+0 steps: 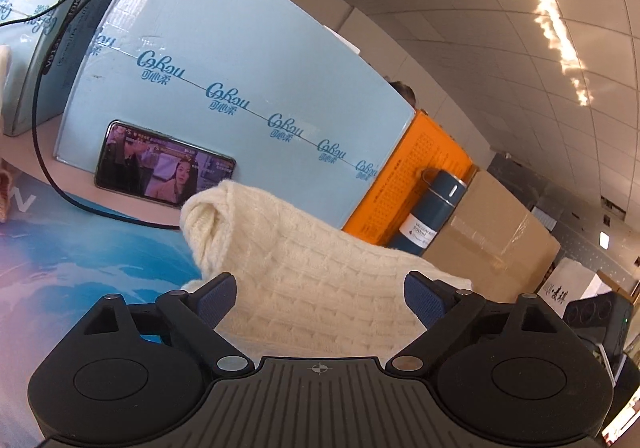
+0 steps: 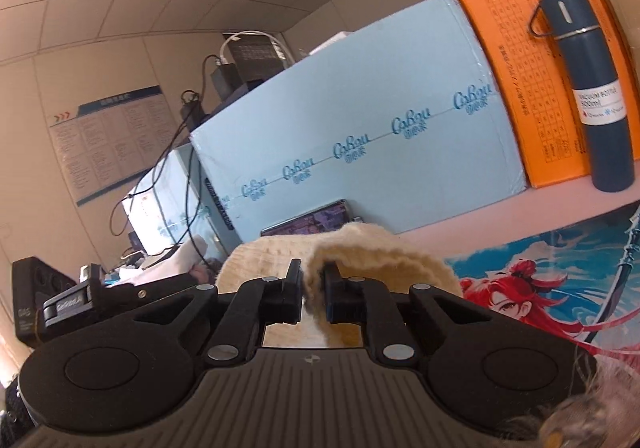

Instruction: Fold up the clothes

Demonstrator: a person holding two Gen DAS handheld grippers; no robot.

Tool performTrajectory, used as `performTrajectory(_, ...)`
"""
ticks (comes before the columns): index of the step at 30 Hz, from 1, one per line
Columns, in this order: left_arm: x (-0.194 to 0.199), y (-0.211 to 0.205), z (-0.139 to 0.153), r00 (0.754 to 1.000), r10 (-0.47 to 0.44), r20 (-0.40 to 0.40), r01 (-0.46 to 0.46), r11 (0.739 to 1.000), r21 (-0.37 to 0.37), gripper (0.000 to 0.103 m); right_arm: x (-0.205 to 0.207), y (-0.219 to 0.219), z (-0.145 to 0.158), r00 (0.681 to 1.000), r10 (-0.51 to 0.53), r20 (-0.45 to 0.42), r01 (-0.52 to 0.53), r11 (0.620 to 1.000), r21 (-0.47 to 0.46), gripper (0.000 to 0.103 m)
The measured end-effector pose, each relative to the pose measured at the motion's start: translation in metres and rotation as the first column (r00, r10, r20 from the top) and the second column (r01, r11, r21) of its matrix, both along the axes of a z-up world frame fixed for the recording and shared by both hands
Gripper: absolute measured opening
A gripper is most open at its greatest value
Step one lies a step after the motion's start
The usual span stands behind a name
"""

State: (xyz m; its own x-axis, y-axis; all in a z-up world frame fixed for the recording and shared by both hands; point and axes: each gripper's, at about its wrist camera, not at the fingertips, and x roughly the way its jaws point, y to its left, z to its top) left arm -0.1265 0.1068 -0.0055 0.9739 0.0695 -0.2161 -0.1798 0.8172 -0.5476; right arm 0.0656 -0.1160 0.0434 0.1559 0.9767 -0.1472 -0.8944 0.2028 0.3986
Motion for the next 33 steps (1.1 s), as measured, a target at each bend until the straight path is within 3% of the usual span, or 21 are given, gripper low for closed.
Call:
performTrajectory(3,-0.007,0.009,0.001,0.999,0.024,0.036,-0.022,0.998,-0.054,0.093,-0.02,0.0,0.003,0.984,0.161,0.081,-0.162,0.987,0.003,0.01)
performTrajectory(7,-0.011,0.015,0.002,0.995,0.1,-0.001,-0.1,0.993,-0.065,0.093,-0.042,0.006,0.003,0.926,0.348,0.147,-0.34,0.937,-0.077,0.01)
performTrajectory(13,-0.012,0.024,0.0,0.981,0.182,-0.072,-0.186,0.981,-0.059,0.093,-0.076,0.008,-0.006,0.832,0.51,0.221,-0.464,0.856,-0.226,0.01)
performTrajectory(16,-0.007,0.022,-0.002,0.97,0.202,-0.132,-0.206,0.978,-0.014,0.093,-0.089,0.007,-0.011,0.799,0.55,0.242,-0.485,0.829,-0.28,0.01)
performTrajectory(19,-0.003,0.018,-0.003,0.953,0.236,-0.191,-0.232,0.972,0.043,0.093,-0.098,0.004,-0.013,0.778,0.572,0.261,-0.491,0.812,-0.314,0.019)
performTrajectory(21,0.001,0.016,-0.004,0.941,0.254,-0.226,-0.243,0.967,0.077,0.093,-0.099,-0.001,-0.009,0.772,0.57,0.283,-0.491,0.816,-0.304,0.04)
performTrajectory(22,0.001,0.015,-0.005,0.938,0.255,-0.235,-0.243,0.967,0.082,0.093,-0.097,-0.005,-0.005,0.773,0.565,0.288,-0.495,0.822,-0.282,0.047)
performTrajectory(26,0.001,0.015,-0.006,0.93,0.267,-0.252,-0.252,0.963,0.092,0.093,-0.071,-0.025,0.015,0.807,0.536,0.247,-0.525,0.844,-0.114,0.05)
performTrajectory(30,0.001,0.014,-0.008,0.928,0.267,-0.26,-0.252,0.964,0.089,0.093,-0.032,-0.031,0.023,0.895,0.431,0.115,-0.436,0.9,0.016,0.059)
performTrajectory(33,0.002,0.011,-0.008,0.927,0.262,-0.27,-0.243,0.965,0.103,0.093,-0.006,-0.034,0.024,0.946,0.324,-0.006,-0.321,0.941,0.103,0.074)
